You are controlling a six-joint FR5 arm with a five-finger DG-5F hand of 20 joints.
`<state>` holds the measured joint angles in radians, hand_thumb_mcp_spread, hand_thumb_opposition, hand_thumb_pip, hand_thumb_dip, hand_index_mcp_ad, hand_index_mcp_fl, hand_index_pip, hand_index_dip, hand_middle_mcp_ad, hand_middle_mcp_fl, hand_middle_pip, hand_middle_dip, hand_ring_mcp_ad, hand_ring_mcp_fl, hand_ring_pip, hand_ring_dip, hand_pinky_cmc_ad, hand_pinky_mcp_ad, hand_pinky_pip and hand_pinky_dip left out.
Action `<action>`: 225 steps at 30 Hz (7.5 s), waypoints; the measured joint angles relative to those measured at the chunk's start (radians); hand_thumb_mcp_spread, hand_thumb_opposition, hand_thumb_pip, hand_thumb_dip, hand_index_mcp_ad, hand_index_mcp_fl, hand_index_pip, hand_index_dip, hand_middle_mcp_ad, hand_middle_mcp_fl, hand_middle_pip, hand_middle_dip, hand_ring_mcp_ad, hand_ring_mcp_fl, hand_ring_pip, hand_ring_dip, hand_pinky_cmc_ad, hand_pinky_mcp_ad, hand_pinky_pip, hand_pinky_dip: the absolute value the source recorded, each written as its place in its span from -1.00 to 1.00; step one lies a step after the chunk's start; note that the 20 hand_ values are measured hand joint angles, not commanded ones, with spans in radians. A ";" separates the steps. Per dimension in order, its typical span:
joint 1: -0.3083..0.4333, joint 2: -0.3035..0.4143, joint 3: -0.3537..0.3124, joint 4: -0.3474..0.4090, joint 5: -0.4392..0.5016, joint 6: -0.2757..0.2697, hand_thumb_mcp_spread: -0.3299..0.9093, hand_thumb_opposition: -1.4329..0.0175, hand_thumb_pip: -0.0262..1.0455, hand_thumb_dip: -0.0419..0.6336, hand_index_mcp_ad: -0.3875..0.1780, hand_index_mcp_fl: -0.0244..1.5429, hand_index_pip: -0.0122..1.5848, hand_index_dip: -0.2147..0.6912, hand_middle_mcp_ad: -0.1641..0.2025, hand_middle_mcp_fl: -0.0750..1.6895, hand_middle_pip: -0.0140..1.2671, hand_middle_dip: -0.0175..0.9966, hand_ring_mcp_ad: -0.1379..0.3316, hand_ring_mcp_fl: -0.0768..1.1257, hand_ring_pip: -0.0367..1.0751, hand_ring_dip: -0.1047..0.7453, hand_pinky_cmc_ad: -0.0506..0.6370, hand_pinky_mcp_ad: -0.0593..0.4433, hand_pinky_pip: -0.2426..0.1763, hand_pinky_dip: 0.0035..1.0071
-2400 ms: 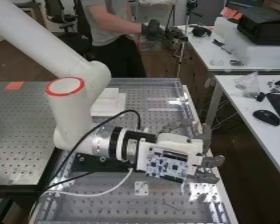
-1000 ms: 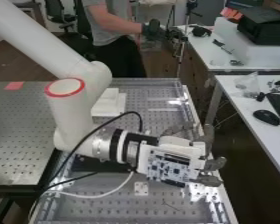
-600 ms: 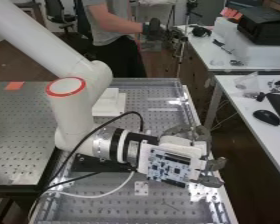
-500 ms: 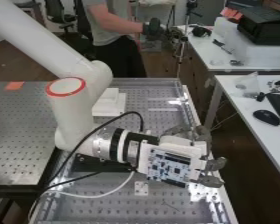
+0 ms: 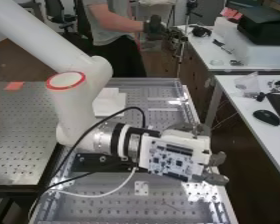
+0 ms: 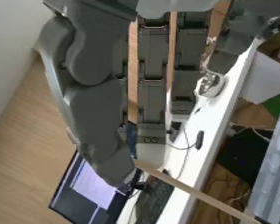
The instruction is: Grab the chopstick and place it in the clear container
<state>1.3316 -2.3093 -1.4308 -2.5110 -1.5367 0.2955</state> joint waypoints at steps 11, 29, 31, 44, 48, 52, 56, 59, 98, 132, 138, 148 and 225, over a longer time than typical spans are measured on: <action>0.008 0.024 -0.007 0.035 0.021 -0.021 0.73 -0.49 -0.18 -0.06 -0.02 0.76 -0.74 0.38 0.23 0.59 -0.60 0.30 -0.01 0.28 -0.74 0.03 0.13 0.28 0.22 -0.66; 0.005 0.108 0.025 -0.014 0.037 -0.109 0.73 -0.50 -0.18 -0.06 0.06 0.78 -0.78 0.38 0.27 0.62 -0.62 0.24 -0.05 0.39 -0.73 0.03 0.11 0.28 0.26 -0.66; 0.008 0.124 0.020 -0.019 0.044 -0.117 0.73 -0.50 -0.18 -0.06 0.06 0.77 -0.79 0.38 0.27 0.62 -0.62 0.24 -0.05 0.40 -0.73 0.03 0.11 0.29 0.27 -0.66; 0.101 0.298 -0.127 -0.025 0.124 -0.179 0.72 -0.49 -0.18 -0.06 0.06 0.77 -0.79 0.38 0.27 0.62 -0.62 0.24 -0.06 0.44 -0.74 0.03 0.11 0.28 0.31 -0.65; 0.158 0.346 -0.188 -0.023 0.194 -0.189 0.72 -0.52 -0.18 -0.06 0.06 0.79 -0.79 0.38 0.28 0.63 -0.63 0.24 -0.05 0.45 -0.74 0.02 0.11 0.34 0.32 -0.65; 0.232 0.388 -0.244 -0.024 0.282 -0.197 0.72 -0.52 -0.18 -0.06 0.06 0.79 -0.79 0.38 0.28 0.62 -0.64 0.23 -0.05 0.49 -0.74 0.03 0.12 0.35 0.33 -0.65; 0.318 0.417 -0.288 -0.027 0.398 -0.203 0.72 -0.52 -0.18 -0.06 0.07 0.79 -0.79 0.39 0.28 0.64 -0.65 0.24 -0.05 0.49 -0.75 0.07 0.12 0.35 0.33 -0.65; 0.375 0.431 -0.310 -0.027 0.469 -0.209 0.72 -0.51 -0.18 -0.06 0.06 0.79 -0.79 0.39 0.28 0.64 -0.65 0.24 -0.05 0.49 -0.74 0.10 0.10 0.36 0.37 -0.65; 0.659 0.330 -0.193 -0.285 0.811 -0.184 0.72 -0.52 -0.18 -0.05 0.05 0.84 -0.81 0.42 0.29 0.79 -0.61 0.24 -0.06 0.62 -0.75 0.12 0.06 0.35 0.40 -0.65; 0.623 0.309 -0.092 -0.371 0.634 -0.708 0.72 -0.52 -0.18 -0.05 0.01 0.84 -0.81 0.43 0.29 0.79 -0.61 0.24 -0.06 0.61 -0.75 0.12 0.06 0.35 0.40 -0.65; 0.620 0.289 -0.054 -0.423 0.595 -0.790 0.72 -0.52 -0.18 -0.05 0.01 0.84 -0.81 0.43 0.29 0.79 -0.61 0.24 -0.06 0.61 -0.74 0.12 0.06 0.34 0.40 -0.65; 0.623 0.233 0.023 -0.540 0.534 -0.871 0.72 -0.52 -0.18 -0.05 0.01 0.84 -0.81 0.43 0.29 0.79 -0.61 0.24 -0.07 0.62 -0.74 0.12 0.07 0.35 0.40 -0.65; 0.552 0.300 -0.013 -0.418 0.367 -0.786 0.09 -0.03 0.00 -0.33 0.06 -0.47 -0.90 0.24 0.28 -0.40 -0.80 0.16 0.20 -0.57 -0.81 0.14 0.14 0.43 -0.20 0.19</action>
<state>1.8834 -2.0091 -1.4434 -2.9290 -1.1701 -0.4903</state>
